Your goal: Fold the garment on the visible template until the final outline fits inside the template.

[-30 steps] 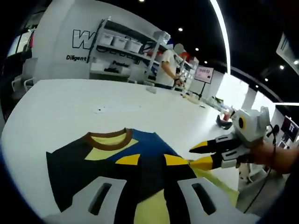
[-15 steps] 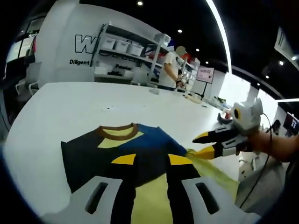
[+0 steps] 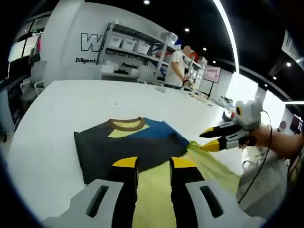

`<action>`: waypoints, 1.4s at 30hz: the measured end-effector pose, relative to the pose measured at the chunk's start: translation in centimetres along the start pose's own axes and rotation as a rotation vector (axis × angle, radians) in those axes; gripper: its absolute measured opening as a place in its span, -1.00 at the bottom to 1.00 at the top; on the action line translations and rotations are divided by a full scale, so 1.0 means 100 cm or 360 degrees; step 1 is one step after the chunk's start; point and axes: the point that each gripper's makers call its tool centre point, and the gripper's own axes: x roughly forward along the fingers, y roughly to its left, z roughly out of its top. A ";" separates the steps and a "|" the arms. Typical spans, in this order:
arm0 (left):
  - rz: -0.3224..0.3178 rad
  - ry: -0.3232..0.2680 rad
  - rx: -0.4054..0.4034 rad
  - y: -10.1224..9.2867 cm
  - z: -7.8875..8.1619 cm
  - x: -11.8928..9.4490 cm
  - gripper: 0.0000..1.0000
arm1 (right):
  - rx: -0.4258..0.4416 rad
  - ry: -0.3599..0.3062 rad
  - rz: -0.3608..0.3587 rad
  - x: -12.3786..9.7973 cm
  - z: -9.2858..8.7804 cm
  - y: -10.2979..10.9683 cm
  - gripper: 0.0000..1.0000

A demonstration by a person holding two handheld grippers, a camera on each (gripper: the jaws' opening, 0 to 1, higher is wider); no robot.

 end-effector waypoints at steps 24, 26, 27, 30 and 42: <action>-0.0075 0.0179 0.0150 -0.012 -0.043 -0.042 -0.59 | -0.0102 0.0076 0.0159 -0.029 -0.028 0.023 -0.23; -0.0081 0.0182 0.0146 -0.012 -0.045 -0.045 -0.59 | -0.0117 0.0093 0.0158 -0.032 -0.032 0.022 -0.23; -0.0090 0.0186 0.0150 -0.012 -0.046 -0.047 -0.59 | -0.0132 0.0101 0.0150 -0.033 -0.036 0.020 -0.23; -0.0070 0.0220 0.0148 -0.007 -0.052 -0.049 -0.59 | -0.0125 0.0156 0.0154 -0.036 -0.050 0.018 -0.23; -0.0122 0.0508 0.0299 -0.009 -0.091 -0.070 -0.54 | -0.0316 0.0333 0.0294 -0.051 -0.080 0.033 -0.21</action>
